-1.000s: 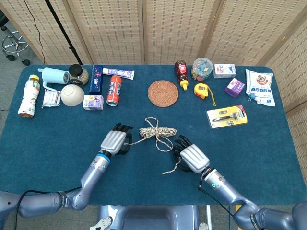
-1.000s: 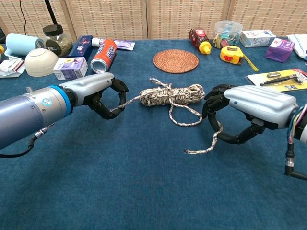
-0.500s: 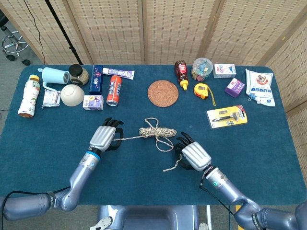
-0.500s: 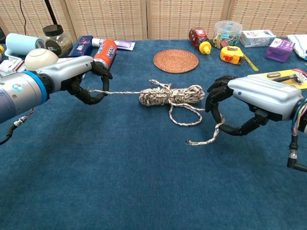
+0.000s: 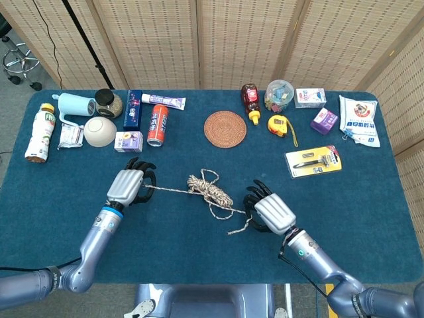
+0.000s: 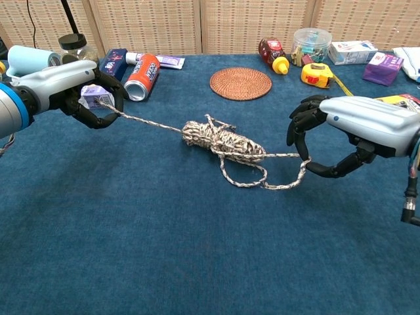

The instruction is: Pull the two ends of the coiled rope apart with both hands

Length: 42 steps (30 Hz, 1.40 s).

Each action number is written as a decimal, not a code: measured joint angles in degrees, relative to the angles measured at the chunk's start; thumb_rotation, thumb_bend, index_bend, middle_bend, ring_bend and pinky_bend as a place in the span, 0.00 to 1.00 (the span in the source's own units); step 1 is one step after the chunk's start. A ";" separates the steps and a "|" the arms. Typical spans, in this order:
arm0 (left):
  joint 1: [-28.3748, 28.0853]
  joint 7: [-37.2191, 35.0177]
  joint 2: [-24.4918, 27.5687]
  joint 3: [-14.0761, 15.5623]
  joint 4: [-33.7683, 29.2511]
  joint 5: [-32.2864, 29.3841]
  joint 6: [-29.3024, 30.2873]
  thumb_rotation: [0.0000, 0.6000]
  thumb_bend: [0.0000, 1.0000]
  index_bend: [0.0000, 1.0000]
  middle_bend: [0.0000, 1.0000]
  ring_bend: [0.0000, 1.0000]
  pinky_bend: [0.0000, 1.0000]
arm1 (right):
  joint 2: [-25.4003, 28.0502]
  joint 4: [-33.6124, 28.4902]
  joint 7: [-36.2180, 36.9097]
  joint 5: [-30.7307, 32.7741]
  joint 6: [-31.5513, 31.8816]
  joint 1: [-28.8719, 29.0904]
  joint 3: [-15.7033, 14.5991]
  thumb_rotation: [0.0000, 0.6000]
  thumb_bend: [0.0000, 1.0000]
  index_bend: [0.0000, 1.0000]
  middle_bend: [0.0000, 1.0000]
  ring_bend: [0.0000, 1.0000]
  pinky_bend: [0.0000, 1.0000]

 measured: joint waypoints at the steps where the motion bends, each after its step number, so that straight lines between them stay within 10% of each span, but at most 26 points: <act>1: 0.09 -0.24 0.17 -0.07 -0.08 0.06 0.04 1.00 0.50 0.68 0.26 0.16 0.00 | 0.09 -0.01 -0.04 0.02 0.04 -0.01 0.03 1.00 0.47 0.67 0.36 0.16 0.00; 42: 3.06 -8.55 8.77 -4.06 0.19 -0.20 0.45 1.00 0.50 0.69 0.29 0.19 0.00 | 7.61 2.27 1.14 5.35 2.30 -2.56 3.77 1.00 0.49 0.68 0.38 0.19 0.00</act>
